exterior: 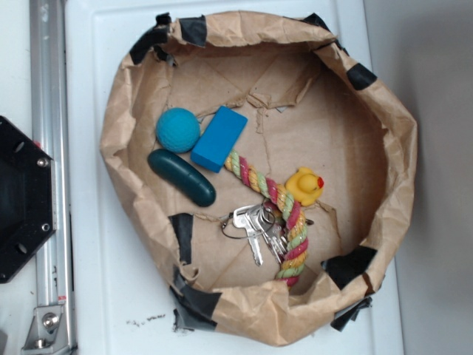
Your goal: Grab the blue block.
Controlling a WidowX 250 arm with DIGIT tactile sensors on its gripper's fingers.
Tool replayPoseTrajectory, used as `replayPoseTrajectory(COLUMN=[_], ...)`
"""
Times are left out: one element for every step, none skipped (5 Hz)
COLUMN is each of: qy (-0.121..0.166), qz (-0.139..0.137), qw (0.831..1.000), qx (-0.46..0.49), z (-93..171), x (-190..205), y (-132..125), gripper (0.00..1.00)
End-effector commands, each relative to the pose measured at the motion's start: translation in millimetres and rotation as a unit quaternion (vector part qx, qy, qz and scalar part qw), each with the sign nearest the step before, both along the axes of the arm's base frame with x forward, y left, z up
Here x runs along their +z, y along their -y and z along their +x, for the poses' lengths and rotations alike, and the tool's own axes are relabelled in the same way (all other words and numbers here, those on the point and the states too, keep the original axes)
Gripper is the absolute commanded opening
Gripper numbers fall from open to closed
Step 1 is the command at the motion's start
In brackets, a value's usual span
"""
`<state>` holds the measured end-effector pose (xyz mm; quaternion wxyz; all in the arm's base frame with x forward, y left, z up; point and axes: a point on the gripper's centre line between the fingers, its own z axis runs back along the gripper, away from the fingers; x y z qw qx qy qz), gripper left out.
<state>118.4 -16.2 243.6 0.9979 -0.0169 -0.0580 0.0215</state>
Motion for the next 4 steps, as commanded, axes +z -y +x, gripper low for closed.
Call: replayPoseTrajectory(qy=[0.0, 0.017, 0.012, 0.008], qz=[0.0, 0.009, 0.001, -0.026], qw=[1.0, 0.997, 0.988, 0.972], qx=[0.0, 0.07, 0.151, 0.235], z=[0.0, 50.0, 97.7, 144.4], x=[0.0, -40.8, -79.5, -116.9], y=[0.0, -9.1, -23.1, -37.0], gripper=[1.0, 1.0, 1.0, 1.0])
